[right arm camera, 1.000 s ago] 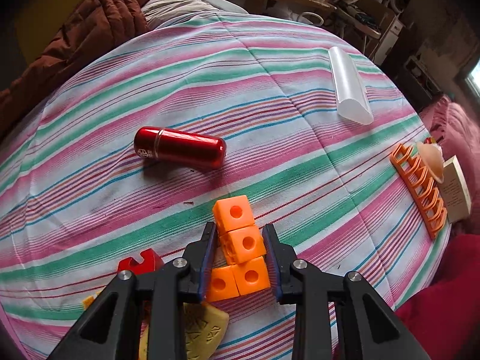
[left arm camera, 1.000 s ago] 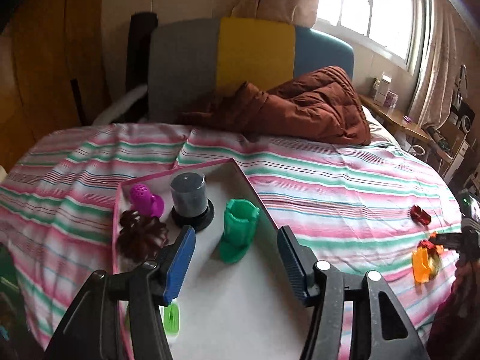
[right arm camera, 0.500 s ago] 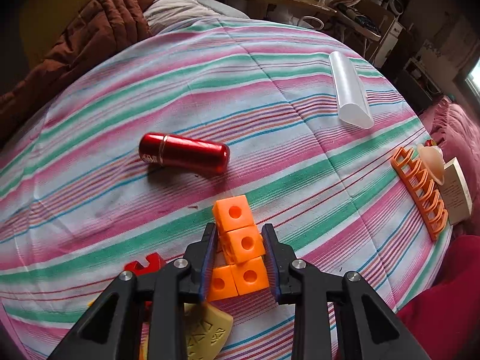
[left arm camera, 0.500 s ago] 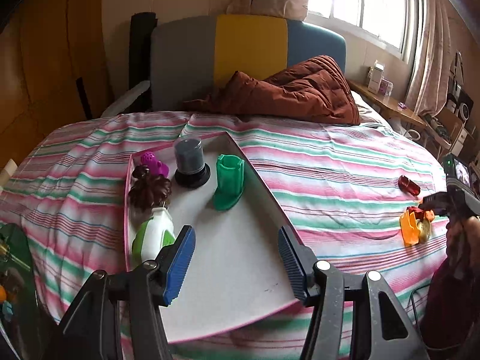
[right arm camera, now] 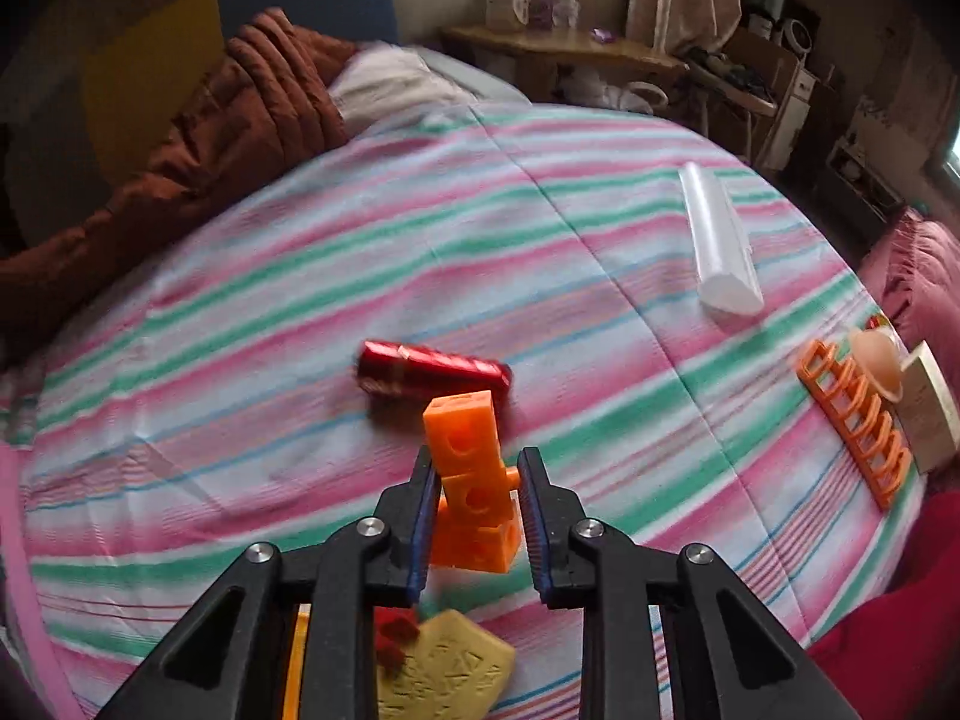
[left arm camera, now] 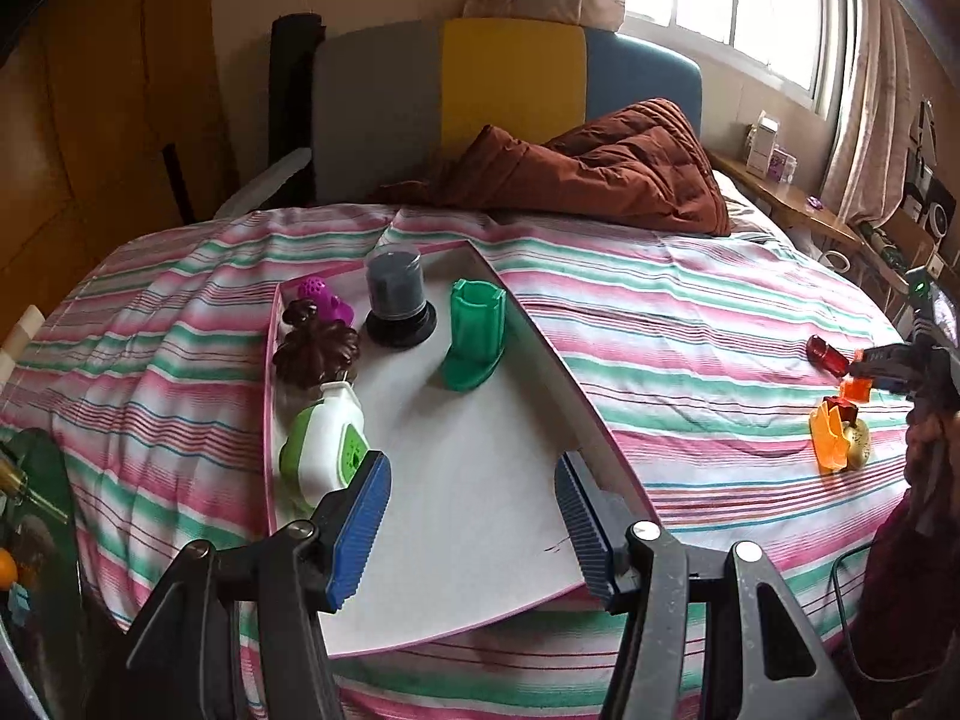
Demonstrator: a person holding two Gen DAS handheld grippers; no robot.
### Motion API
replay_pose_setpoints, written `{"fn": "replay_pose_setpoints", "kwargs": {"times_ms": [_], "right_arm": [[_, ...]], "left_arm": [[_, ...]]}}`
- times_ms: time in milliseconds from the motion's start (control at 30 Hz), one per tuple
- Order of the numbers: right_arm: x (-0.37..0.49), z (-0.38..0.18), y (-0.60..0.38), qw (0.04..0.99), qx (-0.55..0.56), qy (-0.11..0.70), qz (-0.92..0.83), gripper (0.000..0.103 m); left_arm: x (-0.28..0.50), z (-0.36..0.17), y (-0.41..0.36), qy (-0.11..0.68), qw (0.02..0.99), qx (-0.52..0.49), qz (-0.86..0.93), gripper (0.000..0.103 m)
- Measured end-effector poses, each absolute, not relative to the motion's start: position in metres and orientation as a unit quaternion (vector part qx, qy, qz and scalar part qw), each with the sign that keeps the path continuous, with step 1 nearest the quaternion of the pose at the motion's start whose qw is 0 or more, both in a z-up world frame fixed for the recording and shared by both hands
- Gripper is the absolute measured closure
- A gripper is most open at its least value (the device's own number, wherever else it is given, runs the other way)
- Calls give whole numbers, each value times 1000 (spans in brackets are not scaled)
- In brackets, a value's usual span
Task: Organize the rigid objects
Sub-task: 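Carry the orange cube stack into the tray and open the right gripper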
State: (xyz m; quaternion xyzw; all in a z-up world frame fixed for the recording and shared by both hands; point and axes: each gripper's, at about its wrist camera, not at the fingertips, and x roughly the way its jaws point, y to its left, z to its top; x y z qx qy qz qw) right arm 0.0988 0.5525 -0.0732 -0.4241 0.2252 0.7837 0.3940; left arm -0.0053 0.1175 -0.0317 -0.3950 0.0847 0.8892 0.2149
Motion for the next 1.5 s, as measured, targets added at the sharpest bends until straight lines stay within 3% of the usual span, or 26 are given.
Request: {"fn": "replay_pose_setpoints", "kwargs": {"times_ms": [200,467,900,1200,1500], "right_arm": [[98,-59,542,361,-387,230,816,77],[78,-46,507,241,-370,215,871,77],[34,-58,402,50,-444,130,885,77],[-5,-35,274,-101,-457,61,882,77],[-69,-49,183,-141,-497,-6,856,77]], "left_arm": [[-7,-36,114,86,200,-403,889,45],[-6,-38,111,93,183,-405,891,45],[-10,-39,90,67,181,-416,889,45],[-17,-40,58,35,161,-424,891,45],[-18,-42,24,14,134,-427,894,45]]}}
